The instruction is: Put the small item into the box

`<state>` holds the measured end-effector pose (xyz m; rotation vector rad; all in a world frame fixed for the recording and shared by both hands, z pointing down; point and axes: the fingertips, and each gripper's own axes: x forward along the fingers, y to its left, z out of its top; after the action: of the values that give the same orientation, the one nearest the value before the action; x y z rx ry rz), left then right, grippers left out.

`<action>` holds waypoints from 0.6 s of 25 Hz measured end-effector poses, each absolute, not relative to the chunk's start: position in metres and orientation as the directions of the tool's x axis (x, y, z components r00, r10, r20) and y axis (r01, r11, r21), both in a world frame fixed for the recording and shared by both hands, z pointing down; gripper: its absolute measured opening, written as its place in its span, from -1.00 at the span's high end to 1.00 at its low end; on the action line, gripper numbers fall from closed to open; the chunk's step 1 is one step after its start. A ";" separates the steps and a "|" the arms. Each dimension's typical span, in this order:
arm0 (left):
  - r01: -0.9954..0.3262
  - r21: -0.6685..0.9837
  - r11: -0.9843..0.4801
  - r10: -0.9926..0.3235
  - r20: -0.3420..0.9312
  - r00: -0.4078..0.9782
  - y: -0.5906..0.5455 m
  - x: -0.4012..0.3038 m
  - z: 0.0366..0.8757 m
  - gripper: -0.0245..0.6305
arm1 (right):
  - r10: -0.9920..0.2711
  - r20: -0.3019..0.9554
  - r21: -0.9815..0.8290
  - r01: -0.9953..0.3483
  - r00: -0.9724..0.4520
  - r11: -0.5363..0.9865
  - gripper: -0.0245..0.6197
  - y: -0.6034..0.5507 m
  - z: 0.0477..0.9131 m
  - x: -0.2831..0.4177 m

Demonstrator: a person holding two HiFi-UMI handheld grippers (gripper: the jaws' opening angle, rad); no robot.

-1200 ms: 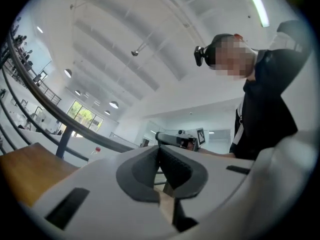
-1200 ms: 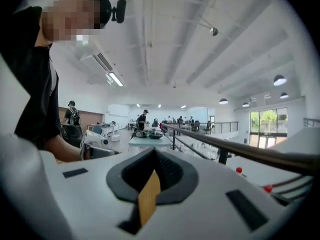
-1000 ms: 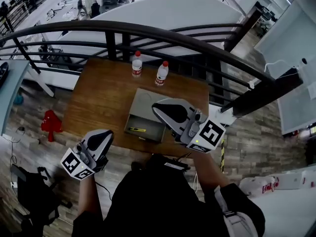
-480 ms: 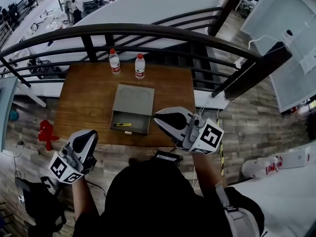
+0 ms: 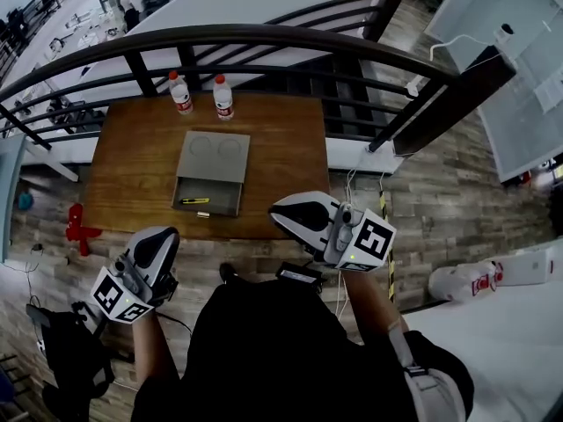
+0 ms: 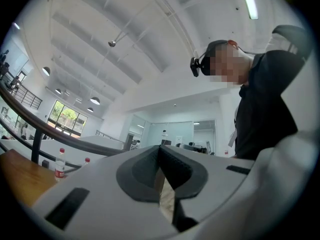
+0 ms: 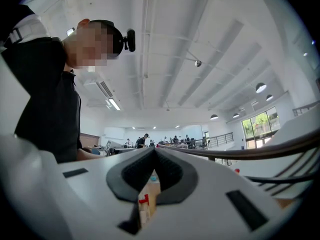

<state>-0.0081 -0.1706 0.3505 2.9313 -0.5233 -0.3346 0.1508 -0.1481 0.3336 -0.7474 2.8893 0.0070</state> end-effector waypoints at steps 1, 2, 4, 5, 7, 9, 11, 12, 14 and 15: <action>-0.320 0.186 -0.929 -0.353 -0.185 0.917 -0.162 0.002 0.353 0.88 | -0.481 -0.155 -0.041 -0.481 -0.863 0.876 0.90 -0.141 0.335 0.159; -0.316 0.192 -0.929 -0.350 -0.178 0.920 -0.154 0.012 0.356 0.88 | -0.479 -0.157 -0.048 -0.478 -0.864 0.877 0.90 -0.133 0.337 0.166; -0.306 0.205 -0.930 -0.341 -0.165 0.926 -0.134 0.028 0.360 0.88 | -0.470 -0.162 -0.067 -0.466 -0.868 0.882 0.90 -0.116 0.342 0.178; -0.302 0.211 -0.930 -0.338 -0.158 0.928 -0.124 0.035 0.362 0.88 | -0.465 -0.168 -0.079 -0.458 -0.869 0.885 0.90 -0.106 0.345 0.182; -0.300 0.222 -0.928 -0.335 -0.143 0.931 -0.103 0.047 0.367 0.88 | -0.457 -0.179 -0.106 -0.445 -0.871 0.889 0.90 -0.088 0.352 0.190; -0.300 0.232 -0.926 -0.333 -0.124 0.935 -0.086 0.058 0.373 0.88 | -0.449 -0.181 -0.128 -0.432 -0.875 0.893 0.90 -0.072 0.361 0.196; -0.298 0.231 -0.926 -0.324 -0.087 0.942 -0.071 0.069 0.382 0.88 | -0.436 -0.170 -0.146 -0.415 -0.883 0.898 0.90 -0.059 0.372 0.200; -0.296 0.225 -0.928 -0.317 -0.063 0.946 -0.063 0.075 0.388 0.88 | -0.429 -0.170 -0.154 -0.406 -0.887 0.901 0.90 -0.053 0.376 0.200; -0.289 0.219 -0.932 -0.301 -0.023 0.953 -0.047 0.085 0.397 0.88 | -0.416 -0.183 -0.170 -0.388 -0.891 0.906 0.90 -0.040 0.381 0.200; -0.288 0.221 -0.932 -0.298 -0.014 0.955 -0.040 0.088 0.400 0.88 | -0.410 -0.185 -0.178 -0.380 -0.893 0.908 0.90 -0.033 0.383 0.199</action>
<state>0.0877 -0.0398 0.4004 2.8899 -0.4382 -0.0688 0.1987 -0.0332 0.3832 -0.5985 2.8528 -0.2015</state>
